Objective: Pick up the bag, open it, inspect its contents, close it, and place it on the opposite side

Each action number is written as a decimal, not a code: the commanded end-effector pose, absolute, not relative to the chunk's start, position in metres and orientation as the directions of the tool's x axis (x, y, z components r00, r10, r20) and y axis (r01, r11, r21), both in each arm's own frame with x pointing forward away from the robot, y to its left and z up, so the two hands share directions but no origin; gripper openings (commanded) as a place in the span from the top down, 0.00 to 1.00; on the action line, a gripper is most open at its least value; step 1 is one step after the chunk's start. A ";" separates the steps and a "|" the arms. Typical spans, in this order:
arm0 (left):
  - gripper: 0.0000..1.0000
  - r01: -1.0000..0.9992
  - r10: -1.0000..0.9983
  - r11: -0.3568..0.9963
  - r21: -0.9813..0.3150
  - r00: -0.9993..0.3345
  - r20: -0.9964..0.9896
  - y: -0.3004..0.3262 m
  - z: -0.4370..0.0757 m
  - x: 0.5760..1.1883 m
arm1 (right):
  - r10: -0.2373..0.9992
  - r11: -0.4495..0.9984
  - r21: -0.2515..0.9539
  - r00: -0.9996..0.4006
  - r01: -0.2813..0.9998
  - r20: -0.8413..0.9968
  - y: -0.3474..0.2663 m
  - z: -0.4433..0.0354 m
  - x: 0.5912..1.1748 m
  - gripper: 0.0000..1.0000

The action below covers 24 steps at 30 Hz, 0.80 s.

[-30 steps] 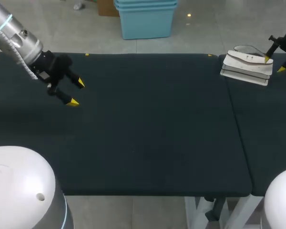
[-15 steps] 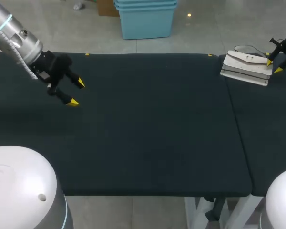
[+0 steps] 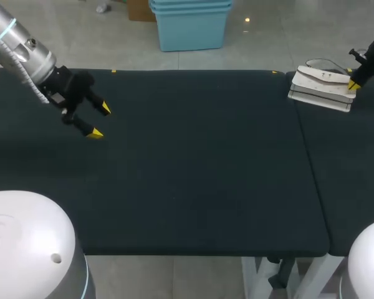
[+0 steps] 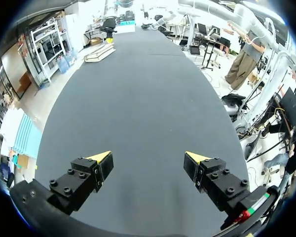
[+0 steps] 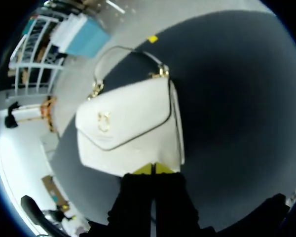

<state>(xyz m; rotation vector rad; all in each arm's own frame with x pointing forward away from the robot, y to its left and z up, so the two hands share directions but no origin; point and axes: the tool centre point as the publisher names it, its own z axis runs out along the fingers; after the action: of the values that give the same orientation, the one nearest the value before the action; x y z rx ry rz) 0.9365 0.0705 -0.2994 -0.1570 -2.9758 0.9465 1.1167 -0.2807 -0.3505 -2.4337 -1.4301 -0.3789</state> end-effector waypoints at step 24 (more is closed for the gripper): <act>0.00 0.092 0.100 0.811 -0.578 -0.995 -0.017 0.071 -0.300 0.937 | 0.917 -0.353 0.065 0.332 0.933 0.220 -0.216 -0.302 1.069 1.00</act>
<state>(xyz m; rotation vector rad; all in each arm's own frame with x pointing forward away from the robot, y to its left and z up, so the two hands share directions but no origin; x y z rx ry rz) 0.9368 0.0705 -0.2992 -0.1573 -2.9755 0.9455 1.0812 -0.2205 -0.3095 -2.4207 -1.7135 -0.2324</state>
